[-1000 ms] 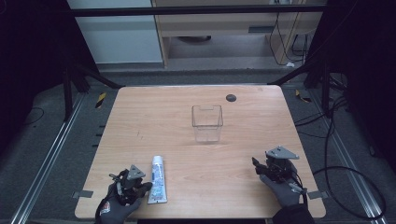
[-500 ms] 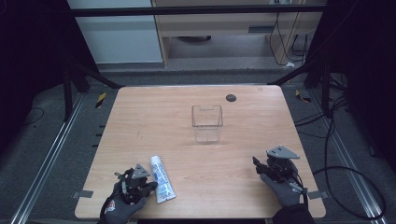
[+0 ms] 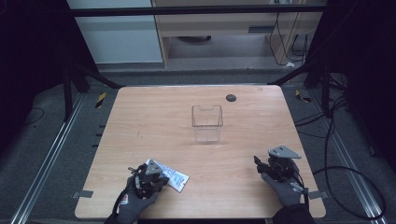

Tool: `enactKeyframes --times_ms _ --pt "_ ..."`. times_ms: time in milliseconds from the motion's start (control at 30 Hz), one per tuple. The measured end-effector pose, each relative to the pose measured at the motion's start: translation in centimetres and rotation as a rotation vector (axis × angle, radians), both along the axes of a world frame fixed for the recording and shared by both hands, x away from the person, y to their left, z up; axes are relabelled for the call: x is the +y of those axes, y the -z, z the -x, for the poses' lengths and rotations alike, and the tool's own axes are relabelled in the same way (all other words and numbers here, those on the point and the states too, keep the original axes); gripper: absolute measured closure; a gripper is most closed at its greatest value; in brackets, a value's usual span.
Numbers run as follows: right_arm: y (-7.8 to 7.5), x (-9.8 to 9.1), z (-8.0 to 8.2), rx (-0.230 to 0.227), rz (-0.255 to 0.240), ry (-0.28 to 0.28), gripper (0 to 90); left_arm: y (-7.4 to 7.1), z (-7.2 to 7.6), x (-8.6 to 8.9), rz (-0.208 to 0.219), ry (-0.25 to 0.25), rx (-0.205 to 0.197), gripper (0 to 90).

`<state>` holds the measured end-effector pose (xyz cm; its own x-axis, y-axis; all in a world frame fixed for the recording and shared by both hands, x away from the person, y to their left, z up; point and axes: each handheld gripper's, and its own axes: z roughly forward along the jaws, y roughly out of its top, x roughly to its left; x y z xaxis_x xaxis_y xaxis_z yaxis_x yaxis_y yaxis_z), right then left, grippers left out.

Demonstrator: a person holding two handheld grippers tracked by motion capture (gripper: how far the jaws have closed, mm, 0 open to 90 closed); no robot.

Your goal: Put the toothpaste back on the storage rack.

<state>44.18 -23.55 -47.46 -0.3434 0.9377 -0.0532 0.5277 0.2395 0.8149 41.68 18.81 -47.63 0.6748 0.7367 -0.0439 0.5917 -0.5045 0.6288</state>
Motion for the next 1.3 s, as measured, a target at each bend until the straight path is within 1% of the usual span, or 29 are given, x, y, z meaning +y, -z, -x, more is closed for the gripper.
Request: enactKeyframes --times_ms 33,200,267,400,433,533,600,667,700,733,767,800,833,867,933,967,1000,1067,1100,1167,1200,1267,1300 --pt "0.0 0.0 0.0 0.003 0.002 -0.001 37.5 0.1 -0.3 -0.3 -0.002 0.009 -0.001 89.4" --pt "0.1 -0.1 -0.1 0.003 0.009 0.001 37.0 0.1 -0.9 -0.9 -0.003 0.008 -0.006 89.4" --pt "0.1 0.0 -0.1 0.007 0.007 0.004 37.0 0.1 -1.4 -1.3 -0.007 0.013 -0.012 89.4" --pt "0.1 0.0 -0.1 0.007 0.007 0.004 37.0 0.1 -1.9 -1.8 -0.012 0.015 -0.019 89.4" --pt "0.1 0.0 -0.2 0.008 0.007 0.005 37.0 0.1 -2.2 -2.1 -0.015 0.016 -0.025 89.4" --pt "0.2 -0.1 -0.2 0.007 0.007 0.007 37.0 0.2 -2.6 -2.3 -0.013 0.017 -0.026 89.4" --pt "0.1 -0.1 -0.2 0.006 0.007 0.006 37.0 0.1 -2.8 -2.4 -0.009 0.016 -0.019 89.4" --pt "0.1 -0.1 -0.2 0.007 0.005 0.005 37.0 -0.4 -2.8 -2.0 0.005 0.017 -0.019 89.4" --pt "0.2 -0.1 -0.2 0.008 0.006 0.005 37.0 -0.8 -2.9 -1.8 0.010 0.015 -0.029 89.4" --pt "0.2 -0.1 -0.2 0.008 0.006 0.005 37.0 -0.8 -2.9 -1.8 0.010 0.015 -0.029 89.4" --pt "0.2 -0.1 -0.2 0.009 0.008 0.006 37.0 -1.6 -3.1 -1.1 0.014 -0.002 -0.053 89.4" --pt "0.2 -0.1 -0.2 0.012 0.006 0.006 37.0 -1.9 -3.3 -0.7 0.019 -0.016 -0.061 89.4" --pt "0.2 -0.1 -0.2 0.012 0.006 0.006 37.0 -1.9 -3.3 -0.7 0.019 -0.016 -0.061 89.4" --pt "0.2 0.0 -0.2 0.012 0.008 0.005 37.0 -2.2 -3.6 -0.1 0.016 -0.028 -0.074 89.4" --pt "0.2 0.0 -0.2 0.012 0.008 0.004 37.0 -2.7 -4.2 1.2 0.021 -0.068 -0.087 89.4" --pt "0.3 0.0 -0.3 0.011 0.011 0.003 37.0 -2.7 -4.5 1.7 0.025 -0.082 -0.089 89.4" --pt "0.3 0.0 -0.3 0.013 0.012 0.002 37.0 -2.7 -5.0 2.7 0.025 -0.108 -0.086 89.4" --pt "0.3 0.0 -0.3 0.016 0.009 0.005 37.0 -2.3 -5.5 3.4 0.012 -0.127 -0.080 89.4" --pt "0.3 0.0 -0.3 0.016 0.011 0.004 37.0 -2.3 -5.5 3.4 0.012 -0.127 -0.080 89.4" --pt "0.3 0.0 -0.3 0.017 0.010 0.004 37.0 -1.6 -5.7 3.6 -0.001 -0.137 -0.060 89.4" --pt "0.3 0.0 -0.3 0.017 0.010 0.003 37.0 -1.6 -5.7 3.6 -0.001 -0.137 -0.060 89.4" --pt "0.3 0.0 -0.3 0.019 0.010 0.003 36.9 -1.3 -5.9 3.5 -0.019 -0.128 -0.049 89.4" --pt "0.3 0.0 -0.3 0.019 0.010 0.003 37.0 -1.3 -5.9 3.5 -0.022 -0.128 -0.050 89.4"
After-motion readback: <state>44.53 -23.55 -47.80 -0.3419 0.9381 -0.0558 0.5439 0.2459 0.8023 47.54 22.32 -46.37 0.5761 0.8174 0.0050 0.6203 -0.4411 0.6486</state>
